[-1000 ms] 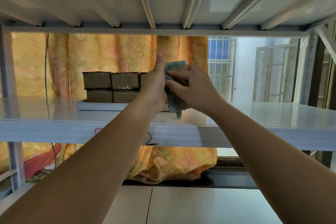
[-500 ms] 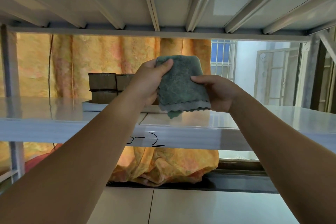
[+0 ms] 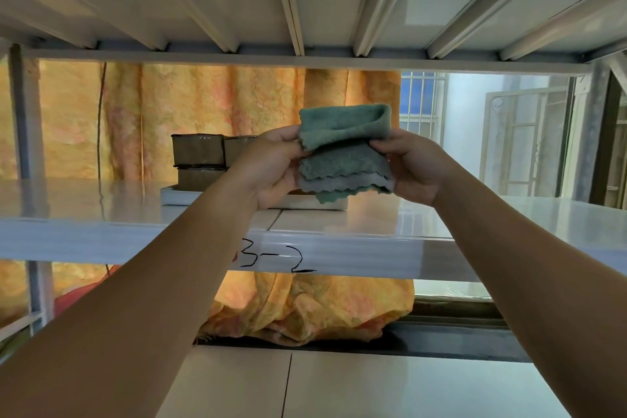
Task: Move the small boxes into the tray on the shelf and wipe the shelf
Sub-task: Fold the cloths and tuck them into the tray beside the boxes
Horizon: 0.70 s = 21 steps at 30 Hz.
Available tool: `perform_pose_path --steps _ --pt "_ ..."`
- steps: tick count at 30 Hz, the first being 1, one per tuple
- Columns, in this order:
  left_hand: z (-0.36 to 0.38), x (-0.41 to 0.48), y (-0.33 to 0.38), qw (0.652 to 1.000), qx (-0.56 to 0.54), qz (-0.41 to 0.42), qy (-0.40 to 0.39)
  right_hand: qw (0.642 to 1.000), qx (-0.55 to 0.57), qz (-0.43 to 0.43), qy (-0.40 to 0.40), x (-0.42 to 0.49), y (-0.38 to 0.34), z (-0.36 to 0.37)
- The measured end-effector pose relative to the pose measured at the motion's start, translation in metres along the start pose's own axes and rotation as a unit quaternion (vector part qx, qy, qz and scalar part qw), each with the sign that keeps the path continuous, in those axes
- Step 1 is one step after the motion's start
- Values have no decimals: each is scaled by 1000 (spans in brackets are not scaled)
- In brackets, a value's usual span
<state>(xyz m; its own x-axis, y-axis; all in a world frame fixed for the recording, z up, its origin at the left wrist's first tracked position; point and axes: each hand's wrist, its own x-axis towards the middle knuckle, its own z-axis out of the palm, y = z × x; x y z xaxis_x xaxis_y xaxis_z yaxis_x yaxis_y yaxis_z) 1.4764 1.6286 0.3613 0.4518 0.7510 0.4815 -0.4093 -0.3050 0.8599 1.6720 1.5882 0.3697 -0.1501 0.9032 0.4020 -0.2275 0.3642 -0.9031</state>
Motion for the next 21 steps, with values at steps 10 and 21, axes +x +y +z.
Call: perform_pose_path --steps 10,21 --pt "-6 2 -3 998 42 36 16 999 -24 0 -36 2 4 -17" --pt "6 -3 -22 1000 -3 -3 -1 998 -2 -54 30 5 16 -8"
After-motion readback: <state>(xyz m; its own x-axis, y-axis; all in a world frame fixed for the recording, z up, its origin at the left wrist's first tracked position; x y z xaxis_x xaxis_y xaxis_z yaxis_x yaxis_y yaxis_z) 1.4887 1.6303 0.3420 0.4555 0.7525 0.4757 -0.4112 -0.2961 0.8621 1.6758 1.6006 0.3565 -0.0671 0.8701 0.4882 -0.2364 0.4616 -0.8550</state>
